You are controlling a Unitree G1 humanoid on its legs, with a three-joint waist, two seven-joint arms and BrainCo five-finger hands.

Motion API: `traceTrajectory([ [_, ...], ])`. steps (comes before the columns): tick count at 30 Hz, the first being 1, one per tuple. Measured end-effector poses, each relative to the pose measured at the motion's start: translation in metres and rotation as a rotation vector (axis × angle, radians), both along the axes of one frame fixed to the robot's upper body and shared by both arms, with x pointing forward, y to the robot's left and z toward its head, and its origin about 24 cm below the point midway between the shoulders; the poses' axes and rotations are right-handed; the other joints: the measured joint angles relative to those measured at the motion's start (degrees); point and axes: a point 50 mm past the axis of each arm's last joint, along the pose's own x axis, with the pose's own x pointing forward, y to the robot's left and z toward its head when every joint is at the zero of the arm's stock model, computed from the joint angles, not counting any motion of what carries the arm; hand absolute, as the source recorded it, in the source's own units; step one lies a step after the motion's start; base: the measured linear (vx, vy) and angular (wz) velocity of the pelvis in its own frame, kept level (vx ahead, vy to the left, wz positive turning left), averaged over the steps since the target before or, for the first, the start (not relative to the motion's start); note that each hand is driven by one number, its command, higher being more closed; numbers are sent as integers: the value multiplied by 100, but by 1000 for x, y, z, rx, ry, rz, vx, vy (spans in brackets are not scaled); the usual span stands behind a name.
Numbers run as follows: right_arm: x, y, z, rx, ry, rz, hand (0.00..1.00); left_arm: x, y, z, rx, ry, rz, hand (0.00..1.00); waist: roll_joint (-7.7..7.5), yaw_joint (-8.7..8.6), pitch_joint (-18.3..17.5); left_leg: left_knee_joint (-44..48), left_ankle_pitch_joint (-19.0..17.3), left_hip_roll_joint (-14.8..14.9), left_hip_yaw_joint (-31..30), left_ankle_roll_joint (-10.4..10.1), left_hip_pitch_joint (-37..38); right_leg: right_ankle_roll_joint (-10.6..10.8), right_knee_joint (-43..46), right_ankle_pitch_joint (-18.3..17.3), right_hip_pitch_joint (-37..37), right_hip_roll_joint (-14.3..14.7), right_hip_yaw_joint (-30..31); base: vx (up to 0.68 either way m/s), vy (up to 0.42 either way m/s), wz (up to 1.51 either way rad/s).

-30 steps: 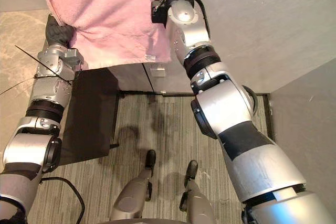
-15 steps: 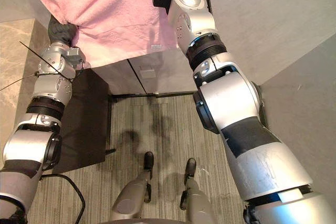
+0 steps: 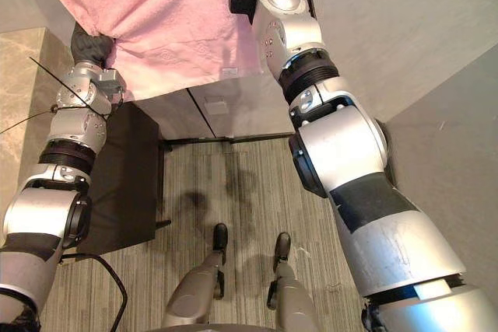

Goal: Organize washtable

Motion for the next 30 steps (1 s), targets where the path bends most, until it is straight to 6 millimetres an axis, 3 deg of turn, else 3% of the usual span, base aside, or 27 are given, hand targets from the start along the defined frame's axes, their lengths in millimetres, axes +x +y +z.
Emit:
traceTrajectory([
  [13,3,2,-16,-115,3,-25,100,-2,12,0,-49,8,33,100,-4,31,-3,1,3,10,-73,0,35,-4,-17,-4,69,19,-30,0,0,2],
  [29,6,1,-33,-134,-1,-31,100,-2,15,-2,-39,18,46,100,-64,44,-37,0,14,33,-139,-11,66,-23,-11,-20,122,43,-90,0,1,1],
  [30,6,1,-34,-135,-1,-31,0,-3,15,-3,-39,19,46,0,-65,45,-38,0,17,37,-140,-15,68,-23,-9,-20,123,47,-90,0,0,0],
])
